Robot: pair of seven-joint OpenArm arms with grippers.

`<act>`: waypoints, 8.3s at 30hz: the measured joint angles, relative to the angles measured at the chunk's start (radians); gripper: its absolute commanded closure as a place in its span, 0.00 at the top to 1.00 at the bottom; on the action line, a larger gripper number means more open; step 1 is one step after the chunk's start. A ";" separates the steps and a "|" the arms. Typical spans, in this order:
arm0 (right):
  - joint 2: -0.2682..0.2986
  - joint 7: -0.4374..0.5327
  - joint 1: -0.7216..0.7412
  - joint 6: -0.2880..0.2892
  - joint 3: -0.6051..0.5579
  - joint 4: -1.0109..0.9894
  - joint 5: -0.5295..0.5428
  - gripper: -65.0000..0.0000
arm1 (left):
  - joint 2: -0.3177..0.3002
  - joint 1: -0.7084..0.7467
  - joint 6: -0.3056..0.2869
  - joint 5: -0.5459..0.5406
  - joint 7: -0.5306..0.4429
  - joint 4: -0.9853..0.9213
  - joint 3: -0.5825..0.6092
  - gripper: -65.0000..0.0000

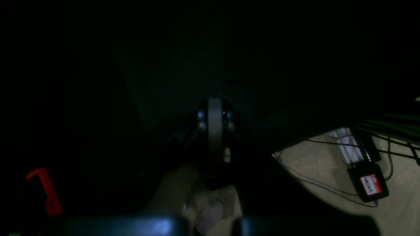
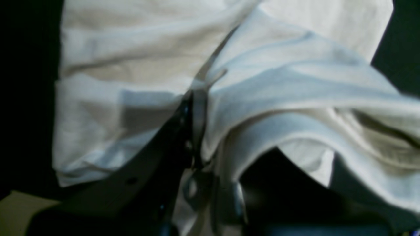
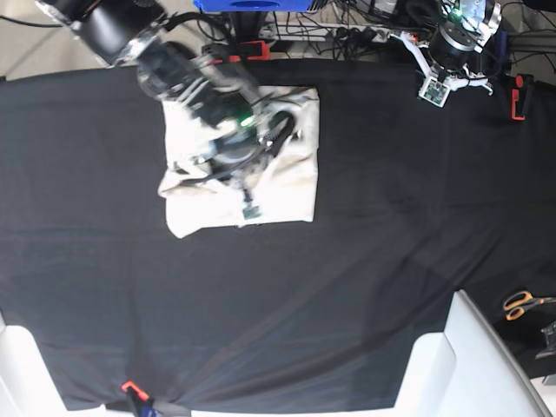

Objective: Fold the T-shirt properly
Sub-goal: 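Fold the held end with the right gripper over onto the shirt body, then release the right gripper and press the folded layer flat, then tuck and smooth the folded shirt's edge with the right gripper, then grasp the shirt's collar edge with both grippers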

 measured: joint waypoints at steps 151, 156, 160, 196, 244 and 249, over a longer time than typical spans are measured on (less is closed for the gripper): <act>-0.139 0.233 0.027 0.354 0.209 -0.184 -0.093 0.00 | -0.020 -0.041 0.000 0.004 0.003 -0.057 0.034 0.00; -0.140 0.264 0.084 0.354 0.174 -0.233 -0.095 0.00 | -0.020 -0.046 0.000 -0.002 -0.012 -0.095 0.034 0.00; -0.134 0.187 0.015 0.347 0.184 -0.132 -0.103 0.00 | -0.018 -0.055 0.000 -0.001 -0.016 -0.103 0.032 0.00; -0.082 0.243 -0.150 0.565 0.195 -0.106 0.198 0.00 | -0.016 -0.127 0.000 -0.005 0.000 -0.108 0.039 0.00; 0.145 0.154 -0.283 0.285 0.300 0.352 0.208 0.46 | 0.031 -0.456 -0.389 -0.933 0.517 -0.314 0.124 1.00; 0.167 0.241 -0.310 0.285 0.335 0.386 0.209 0.46 | 0.037 -0.540 -0.399 -0.960 0.491 -0.416 0.255 1.00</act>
